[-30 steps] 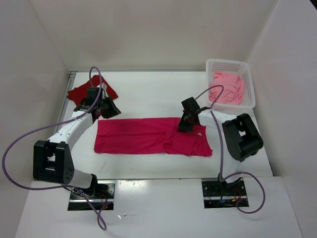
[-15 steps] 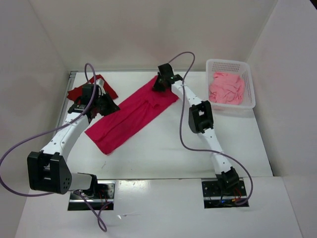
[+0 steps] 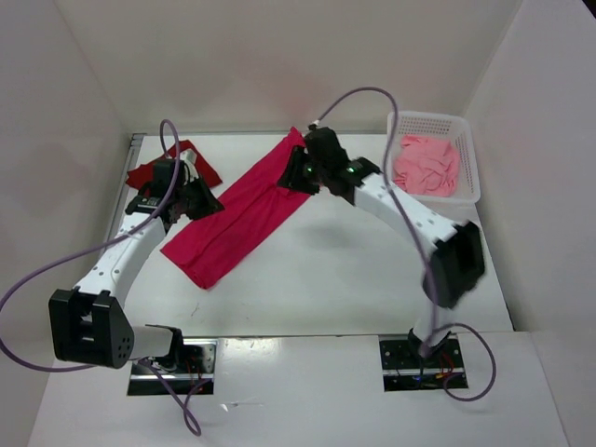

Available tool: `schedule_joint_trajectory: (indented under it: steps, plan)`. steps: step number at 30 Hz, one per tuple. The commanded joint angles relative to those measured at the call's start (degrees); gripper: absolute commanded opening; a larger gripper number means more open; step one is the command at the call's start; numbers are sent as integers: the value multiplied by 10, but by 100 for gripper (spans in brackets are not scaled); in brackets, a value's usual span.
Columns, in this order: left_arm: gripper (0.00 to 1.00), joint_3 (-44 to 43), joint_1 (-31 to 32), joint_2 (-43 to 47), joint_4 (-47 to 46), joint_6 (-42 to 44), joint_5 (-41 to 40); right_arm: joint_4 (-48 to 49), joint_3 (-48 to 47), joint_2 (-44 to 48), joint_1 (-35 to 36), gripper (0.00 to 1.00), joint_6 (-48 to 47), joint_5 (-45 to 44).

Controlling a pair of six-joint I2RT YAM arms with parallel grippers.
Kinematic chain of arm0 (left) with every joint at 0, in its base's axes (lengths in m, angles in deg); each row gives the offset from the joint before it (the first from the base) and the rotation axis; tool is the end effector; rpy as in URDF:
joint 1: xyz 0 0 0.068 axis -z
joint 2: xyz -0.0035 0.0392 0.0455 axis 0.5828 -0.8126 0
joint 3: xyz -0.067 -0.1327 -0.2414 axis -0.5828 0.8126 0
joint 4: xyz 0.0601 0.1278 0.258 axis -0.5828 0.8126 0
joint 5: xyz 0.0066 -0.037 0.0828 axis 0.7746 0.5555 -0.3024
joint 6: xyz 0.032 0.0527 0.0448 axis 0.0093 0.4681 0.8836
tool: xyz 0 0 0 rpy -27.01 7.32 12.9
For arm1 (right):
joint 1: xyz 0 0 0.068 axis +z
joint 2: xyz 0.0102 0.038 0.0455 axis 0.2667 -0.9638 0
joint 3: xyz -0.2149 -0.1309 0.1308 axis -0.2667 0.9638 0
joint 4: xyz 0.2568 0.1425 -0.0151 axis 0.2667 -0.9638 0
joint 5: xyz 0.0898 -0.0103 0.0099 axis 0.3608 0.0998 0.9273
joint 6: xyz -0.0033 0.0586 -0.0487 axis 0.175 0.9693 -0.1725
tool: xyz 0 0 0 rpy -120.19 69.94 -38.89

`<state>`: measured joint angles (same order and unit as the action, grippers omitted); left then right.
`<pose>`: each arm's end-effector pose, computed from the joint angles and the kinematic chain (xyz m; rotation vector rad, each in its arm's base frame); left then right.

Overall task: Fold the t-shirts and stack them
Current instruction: Rotate the tshirt 90 degrees

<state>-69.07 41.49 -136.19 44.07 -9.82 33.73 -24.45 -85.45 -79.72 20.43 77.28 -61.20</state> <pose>0.3375 -0.0477 0.2796 -0.4548 2.2564 -0.5992 0.4010 0.2922 0.2981 0.0734 2.3853 0.6961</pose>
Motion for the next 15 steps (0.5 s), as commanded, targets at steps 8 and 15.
schedule_joint_trajectory:
  steps: [8, 15]
  plan:
    - [0, -22, -3, 56, 14, 29, -30, 294, 294, 65, 190, 0, 179, 56]
    - [6, 31, -14, 93, 24, 29, -30, 325, 222, -53, 225, 41, 223, 43]
